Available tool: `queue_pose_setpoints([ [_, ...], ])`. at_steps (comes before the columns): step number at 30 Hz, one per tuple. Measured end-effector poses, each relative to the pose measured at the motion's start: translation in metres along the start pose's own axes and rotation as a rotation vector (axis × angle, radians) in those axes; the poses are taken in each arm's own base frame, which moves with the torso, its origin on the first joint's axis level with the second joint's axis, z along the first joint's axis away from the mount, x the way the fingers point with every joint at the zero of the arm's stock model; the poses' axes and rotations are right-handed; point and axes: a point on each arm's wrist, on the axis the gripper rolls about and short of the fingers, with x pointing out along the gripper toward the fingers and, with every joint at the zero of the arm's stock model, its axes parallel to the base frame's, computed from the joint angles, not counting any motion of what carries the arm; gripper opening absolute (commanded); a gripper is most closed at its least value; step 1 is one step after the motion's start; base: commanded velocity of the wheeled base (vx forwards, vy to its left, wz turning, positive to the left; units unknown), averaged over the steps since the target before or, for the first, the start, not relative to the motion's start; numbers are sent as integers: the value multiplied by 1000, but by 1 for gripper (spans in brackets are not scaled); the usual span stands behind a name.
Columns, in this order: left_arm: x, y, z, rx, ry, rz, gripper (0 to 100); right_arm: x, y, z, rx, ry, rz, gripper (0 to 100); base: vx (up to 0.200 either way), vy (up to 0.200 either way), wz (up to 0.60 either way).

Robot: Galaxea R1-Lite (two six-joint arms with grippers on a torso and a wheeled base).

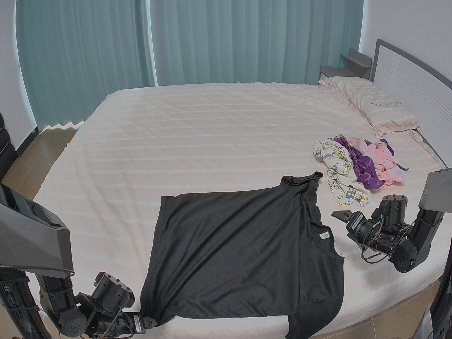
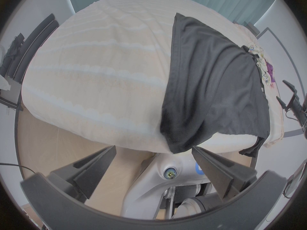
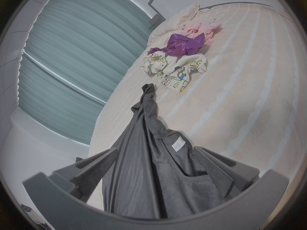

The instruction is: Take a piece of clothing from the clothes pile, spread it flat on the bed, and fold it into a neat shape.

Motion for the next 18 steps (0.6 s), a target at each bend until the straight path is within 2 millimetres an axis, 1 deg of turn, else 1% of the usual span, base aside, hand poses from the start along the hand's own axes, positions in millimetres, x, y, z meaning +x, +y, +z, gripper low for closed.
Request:
queue_pose_setpoints([
  [6, -9, 0, 8, -27, -59, -48, 100, 0, 0, 0, -4, 1, -1, 100, 0, 0, 0],
  [11, -22, 1, 30, -91, -154, -122, 100, 0, 0, -1, -5, 3, -1, 100, 0, 0, 0],
  [15, -28, 0, 47, -156, -218, -167, 100, 0, 1, -3, -9, 7, 3, 100, 200, 0, 0],
  [18, -31, 0, 52, -175, -233, -192, 100, 0, 2, -3, -11, 10, 4, 100, 200, 0, 0],
])
